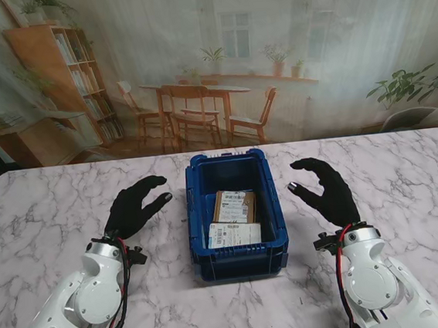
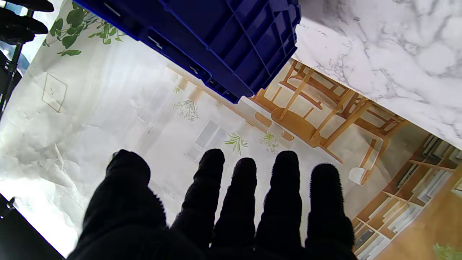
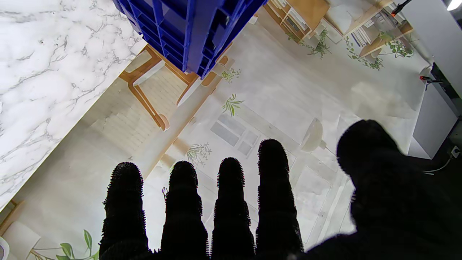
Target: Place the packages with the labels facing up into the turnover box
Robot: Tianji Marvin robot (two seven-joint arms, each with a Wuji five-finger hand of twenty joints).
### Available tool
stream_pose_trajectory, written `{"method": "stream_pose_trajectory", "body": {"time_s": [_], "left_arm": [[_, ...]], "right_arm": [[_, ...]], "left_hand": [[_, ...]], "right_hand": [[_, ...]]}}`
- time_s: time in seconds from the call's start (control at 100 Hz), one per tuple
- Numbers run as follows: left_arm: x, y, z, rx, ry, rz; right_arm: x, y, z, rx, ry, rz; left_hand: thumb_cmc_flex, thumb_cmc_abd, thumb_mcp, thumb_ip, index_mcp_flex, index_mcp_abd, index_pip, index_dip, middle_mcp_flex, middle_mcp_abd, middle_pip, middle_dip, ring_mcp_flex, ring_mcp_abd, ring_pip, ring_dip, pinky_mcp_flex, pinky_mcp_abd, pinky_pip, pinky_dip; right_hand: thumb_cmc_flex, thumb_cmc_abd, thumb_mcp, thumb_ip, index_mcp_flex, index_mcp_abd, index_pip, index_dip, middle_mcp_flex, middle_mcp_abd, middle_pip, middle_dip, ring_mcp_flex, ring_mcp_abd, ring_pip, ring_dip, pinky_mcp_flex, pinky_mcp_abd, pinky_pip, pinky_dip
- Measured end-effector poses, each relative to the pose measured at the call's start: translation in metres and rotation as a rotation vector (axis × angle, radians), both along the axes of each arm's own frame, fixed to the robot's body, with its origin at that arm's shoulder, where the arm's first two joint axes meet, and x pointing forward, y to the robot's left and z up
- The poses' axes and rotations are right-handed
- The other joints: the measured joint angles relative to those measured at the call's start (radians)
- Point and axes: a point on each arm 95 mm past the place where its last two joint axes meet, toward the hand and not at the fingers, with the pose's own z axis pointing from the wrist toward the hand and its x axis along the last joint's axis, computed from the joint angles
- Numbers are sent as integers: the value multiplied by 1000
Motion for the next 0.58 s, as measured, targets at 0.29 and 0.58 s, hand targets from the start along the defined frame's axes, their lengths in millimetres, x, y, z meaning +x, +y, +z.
{"method": "stream_pose_trajectory", "body": {"time_s": [0.29, 0.58], "left_arm": [[8, 12, -7, -10, 35, 46], [10, 14, -7, 12, 46, 43]], "right_arm": [[14, -7, -4, 2, 13, -14], [13, -10, -3, 29, 1, -42]], "left_hand": [[0, 0, 0, 0, 0, 10, -4, -1, 0, 0, 0, 0, 0, 0, 0, 0, -13, 12, 0, 0], [0, 0, 0, 0, 0, 10, -8, -1, 0, 0, 0, 3, 0, 0, 0, 0, -20, 12, -1, 0]], "right_hand": [[0, 0, 1, 0, 0, 0, 0, -9, 13, 0, 0, 3, 0, -1, 0, 0, 0, 0, 0, 0], [0, 0, 16, 0, 0, 0, 0, -10, 13, 0, 0, 9, 0, -1, 0, 0, 0, 0, 2, 0]]}}
